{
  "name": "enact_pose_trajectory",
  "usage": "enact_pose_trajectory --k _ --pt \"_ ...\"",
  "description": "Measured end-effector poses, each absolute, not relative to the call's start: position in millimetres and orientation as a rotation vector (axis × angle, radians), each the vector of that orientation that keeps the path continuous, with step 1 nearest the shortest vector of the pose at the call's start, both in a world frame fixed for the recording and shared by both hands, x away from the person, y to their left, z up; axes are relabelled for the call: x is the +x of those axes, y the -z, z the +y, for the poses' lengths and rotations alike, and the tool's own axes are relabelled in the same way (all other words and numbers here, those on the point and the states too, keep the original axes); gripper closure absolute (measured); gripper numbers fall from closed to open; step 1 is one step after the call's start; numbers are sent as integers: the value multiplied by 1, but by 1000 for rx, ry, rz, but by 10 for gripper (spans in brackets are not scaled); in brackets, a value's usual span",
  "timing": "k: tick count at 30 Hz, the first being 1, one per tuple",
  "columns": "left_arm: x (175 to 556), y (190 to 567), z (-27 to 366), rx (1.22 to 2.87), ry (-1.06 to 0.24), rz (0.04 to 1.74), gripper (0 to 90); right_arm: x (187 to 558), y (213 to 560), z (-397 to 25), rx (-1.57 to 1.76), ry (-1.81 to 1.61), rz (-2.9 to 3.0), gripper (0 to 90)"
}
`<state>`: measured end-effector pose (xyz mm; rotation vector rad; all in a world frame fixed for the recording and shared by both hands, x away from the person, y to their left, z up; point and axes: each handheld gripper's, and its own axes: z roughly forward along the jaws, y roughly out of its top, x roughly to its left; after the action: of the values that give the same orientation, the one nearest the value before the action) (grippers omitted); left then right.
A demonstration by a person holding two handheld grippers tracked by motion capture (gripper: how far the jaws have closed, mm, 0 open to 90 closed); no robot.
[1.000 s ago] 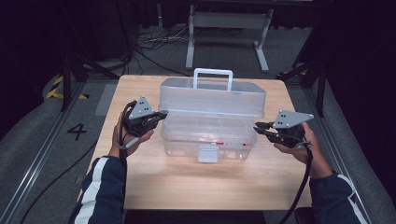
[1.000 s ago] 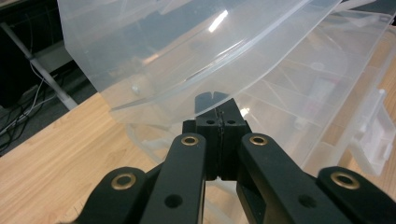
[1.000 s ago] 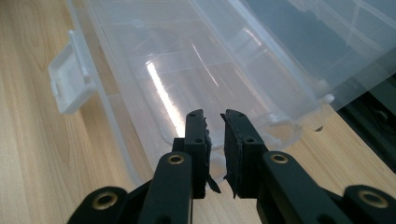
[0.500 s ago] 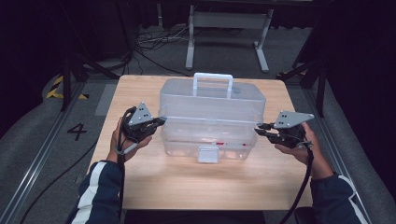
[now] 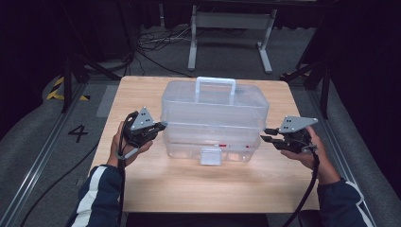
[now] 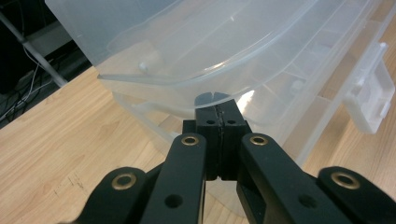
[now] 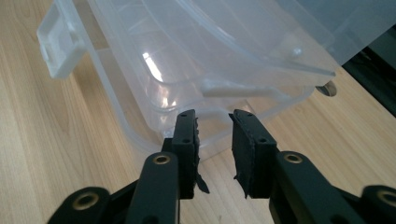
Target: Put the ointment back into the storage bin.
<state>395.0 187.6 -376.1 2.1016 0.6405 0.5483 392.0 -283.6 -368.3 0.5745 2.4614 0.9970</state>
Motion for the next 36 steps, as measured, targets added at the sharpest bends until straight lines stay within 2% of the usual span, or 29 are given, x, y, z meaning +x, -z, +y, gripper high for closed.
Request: enact_pose_trajectory --k 9,16,19,36 --pt "390 386 189 2173 -545 641 900 394 377 -290 635 -974 2450 598" --pt "390 395 193 2209 -548 658 900 395 384 -292 654 -966 2461 578" --pt "389 402 190 2266 -587 660 900 396 385 -291 659 -969 2467 575" --pt "389 409 199 2247 -562 661 900 396 394 -290 669 -918 2509 556"
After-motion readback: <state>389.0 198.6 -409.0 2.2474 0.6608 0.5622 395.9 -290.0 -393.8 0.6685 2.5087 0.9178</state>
